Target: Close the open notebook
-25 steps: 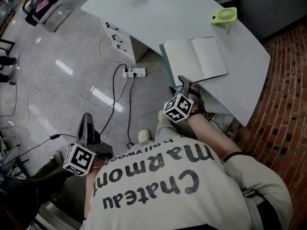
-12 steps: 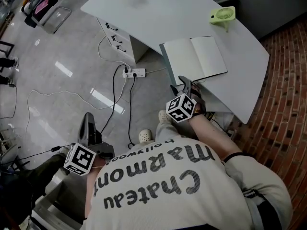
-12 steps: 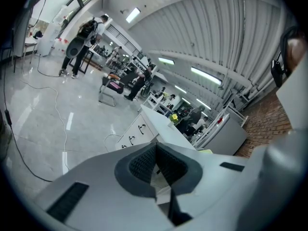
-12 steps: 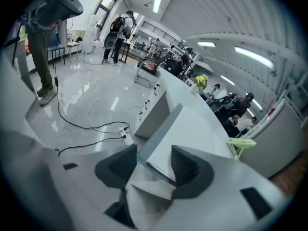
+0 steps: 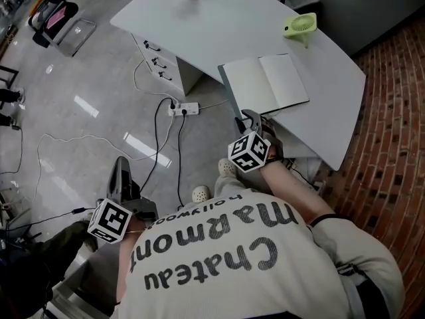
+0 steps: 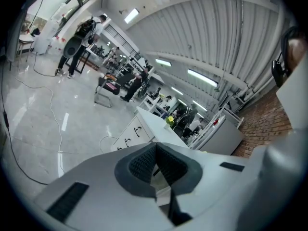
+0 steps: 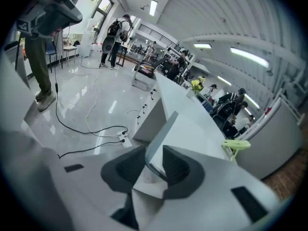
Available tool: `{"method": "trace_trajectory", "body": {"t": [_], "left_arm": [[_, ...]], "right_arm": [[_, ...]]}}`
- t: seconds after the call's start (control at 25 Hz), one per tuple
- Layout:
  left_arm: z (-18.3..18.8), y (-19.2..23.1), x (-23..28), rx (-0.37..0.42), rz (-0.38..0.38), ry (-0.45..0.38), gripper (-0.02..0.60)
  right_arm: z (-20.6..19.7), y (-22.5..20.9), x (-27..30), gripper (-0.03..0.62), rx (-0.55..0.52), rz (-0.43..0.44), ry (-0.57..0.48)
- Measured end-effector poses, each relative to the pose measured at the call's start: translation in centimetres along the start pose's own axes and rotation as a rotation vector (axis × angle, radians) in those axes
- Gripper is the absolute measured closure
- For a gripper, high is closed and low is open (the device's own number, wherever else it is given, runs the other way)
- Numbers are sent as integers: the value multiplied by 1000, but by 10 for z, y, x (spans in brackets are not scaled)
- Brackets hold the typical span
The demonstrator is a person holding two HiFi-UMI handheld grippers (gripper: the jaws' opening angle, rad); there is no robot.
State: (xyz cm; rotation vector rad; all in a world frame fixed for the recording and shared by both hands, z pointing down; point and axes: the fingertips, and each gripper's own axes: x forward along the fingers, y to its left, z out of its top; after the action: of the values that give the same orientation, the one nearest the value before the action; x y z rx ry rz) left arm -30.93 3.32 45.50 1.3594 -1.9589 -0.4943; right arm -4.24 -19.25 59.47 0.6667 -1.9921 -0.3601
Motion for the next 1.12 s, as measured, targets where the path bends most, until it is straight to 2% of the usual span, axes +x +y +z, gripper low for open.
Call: {"method": "trace_trajectory", "body": {"t": [0.12,0.32,0.56,0.76,1.12], "left_arm": [[3,-3,1,1,-12,-6,580],[9,-5,2,15,-19,-15,580],[9,-2,0,0,-16,-19,580],[12,4,-3,-8,-13,-29,580],[12,0,3,-28,-43,-19,580]], "right_arm": [[2,-3,-3,491,14,-1,-5],[3,0,-6,562,59,46,0],[1,3,-2,579,92,68,12],[3,0,-4,583,164,83,18],[17,-23,-24,588,248,53,-35]]}}
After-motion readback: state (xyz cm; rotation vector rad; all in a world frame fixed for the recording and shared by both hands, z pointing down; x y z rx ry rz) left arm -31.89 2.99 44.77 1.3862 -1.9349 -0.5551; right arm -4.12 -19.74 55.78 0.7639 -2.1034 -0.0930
